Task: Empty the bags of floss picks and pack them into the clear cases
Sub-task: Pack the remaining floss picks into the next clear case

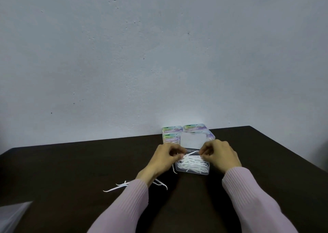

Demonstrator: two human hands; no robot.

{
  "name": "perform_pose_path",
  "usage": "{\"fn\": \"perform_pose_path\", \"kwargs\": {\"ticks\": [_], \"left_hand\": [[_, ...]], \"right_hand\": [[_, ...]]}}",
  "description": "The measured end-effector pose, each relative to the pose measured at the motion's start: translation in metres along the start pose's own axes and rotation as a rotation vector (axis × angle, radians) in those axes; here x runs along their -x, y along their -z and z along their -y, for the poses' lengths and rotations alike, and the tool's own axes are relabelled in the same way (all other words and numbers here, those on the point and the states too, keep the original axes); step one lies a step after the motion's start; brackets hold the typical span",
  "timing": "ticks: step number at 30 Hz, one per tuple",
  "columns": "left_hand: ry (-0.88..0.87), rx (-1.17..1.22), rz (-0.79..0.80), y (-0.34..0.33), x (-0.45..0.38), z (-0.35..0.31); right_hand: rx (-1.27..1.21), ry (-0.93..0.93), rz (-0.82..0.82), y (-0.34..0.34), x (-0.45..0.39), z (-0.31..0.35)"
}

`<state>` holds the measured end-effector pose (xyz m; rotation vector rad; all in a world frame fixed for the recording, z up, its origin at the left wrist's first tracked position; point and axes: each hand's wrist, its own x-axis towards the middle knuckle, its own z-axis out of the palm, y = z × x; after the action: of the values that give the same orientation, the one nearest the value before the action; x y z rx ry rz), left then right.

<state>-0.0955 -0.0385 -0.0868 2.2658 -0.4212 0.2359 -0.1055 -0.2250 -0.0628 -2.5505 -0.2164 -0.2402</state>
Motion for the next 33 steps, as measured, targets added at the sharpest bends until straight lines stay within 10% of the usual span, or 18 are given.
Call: {"fn": "perform_pose_path", "kwargs": {"ticks": [33], "left_hand": [[-0.036,0.024,-0.012,0.016,0.015,0.001]], "right_hand": [[0.272,0.321,-0.052,-0.012,0.007,0.029]]}}
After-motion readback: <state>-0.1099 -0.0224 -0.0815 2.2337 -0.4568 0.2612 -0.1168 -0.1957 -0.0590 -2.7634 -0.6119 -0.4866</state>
